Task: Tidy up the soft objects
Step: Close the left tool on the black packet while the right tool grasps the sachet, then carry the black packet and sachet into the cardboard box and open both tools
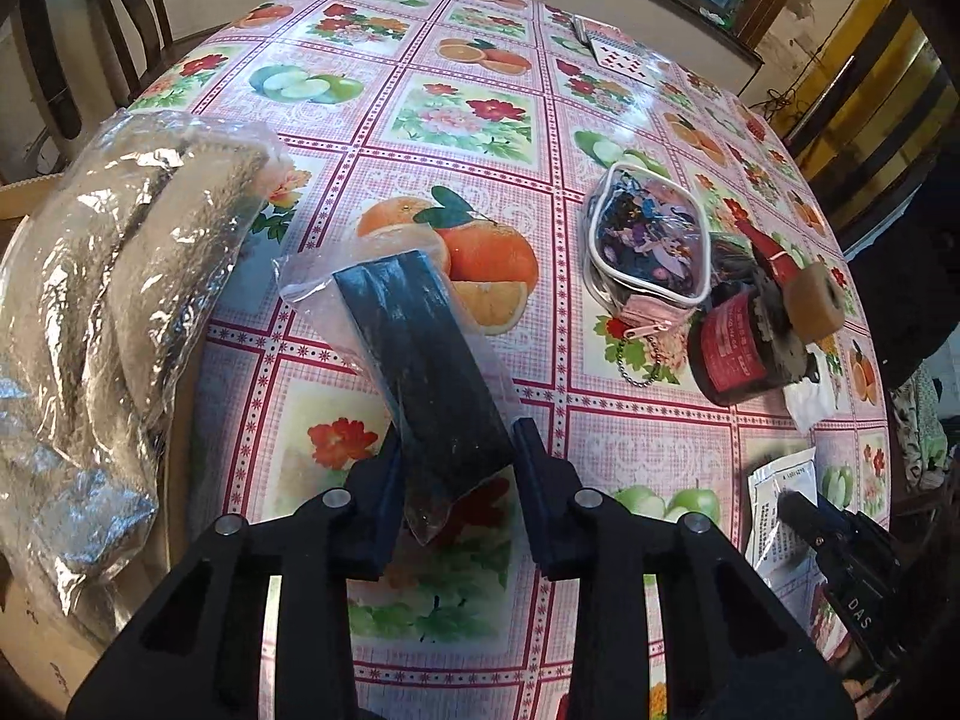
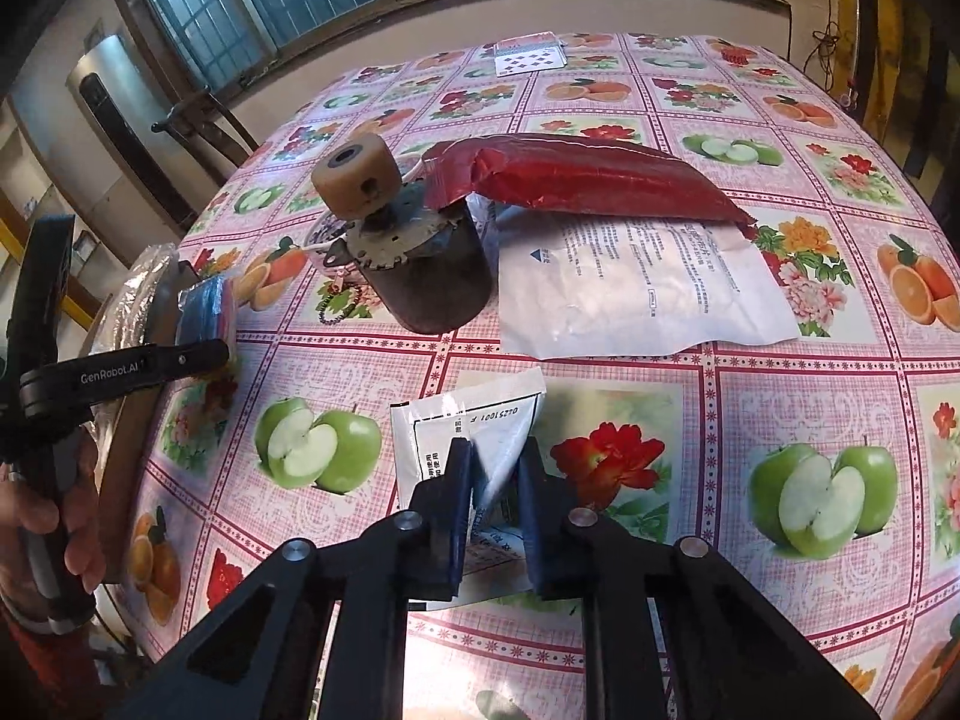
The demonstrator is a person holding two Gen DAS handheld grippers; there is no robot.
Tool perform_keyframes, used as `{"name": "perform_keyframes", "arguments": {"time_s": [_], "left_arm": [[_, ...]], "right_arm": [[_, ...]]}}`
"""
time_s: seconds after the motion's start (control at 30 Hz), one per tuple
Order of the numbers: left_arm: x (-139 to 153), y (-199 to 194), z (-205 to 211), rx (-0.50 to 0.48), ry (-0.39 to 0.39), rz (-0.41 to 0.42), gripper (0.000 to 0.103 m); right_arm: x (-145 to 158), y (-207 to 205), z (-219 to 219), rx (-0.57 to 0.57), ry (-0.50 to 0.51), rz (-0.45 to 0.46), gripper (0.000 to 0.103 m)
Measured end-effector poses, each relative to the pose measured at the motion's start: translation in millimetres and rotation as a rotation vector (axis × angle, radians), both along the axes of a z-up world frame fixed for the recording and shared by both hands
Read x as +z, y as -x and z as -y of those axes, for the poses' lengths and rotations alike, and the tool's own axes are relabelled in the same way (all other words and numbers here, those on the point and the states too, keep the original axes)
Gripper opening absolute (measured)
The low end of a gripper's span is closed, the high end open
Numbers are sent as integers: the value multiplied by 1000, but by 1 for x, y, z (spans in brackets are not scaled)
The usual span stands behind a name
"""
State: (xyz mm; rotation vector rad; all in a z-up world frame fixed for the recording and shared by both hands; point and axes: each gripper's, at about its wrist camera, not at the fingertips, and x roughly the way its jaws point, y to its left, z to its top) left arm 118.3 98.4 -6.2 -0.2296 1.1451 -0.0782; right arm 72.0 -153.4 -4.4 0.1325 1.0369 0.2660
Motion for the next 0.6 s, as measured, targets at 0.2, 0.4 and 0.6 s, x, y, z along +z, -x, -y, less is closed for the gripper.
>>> {"name": "perform_keyframes", "arguments": {"time_s": [0.2,0.4,0.6], "left_arm": [[32,33,-11,-42,60,50,31],[68,74,-54,-50,39,97,31],[84,105,-122,38,-44,123,31]], "right_arm": [[12,10,-8,28,-70,4,15],[42,18,-65,153,-161,32,15],[58,19,-155,302,-246,33,15]]}}
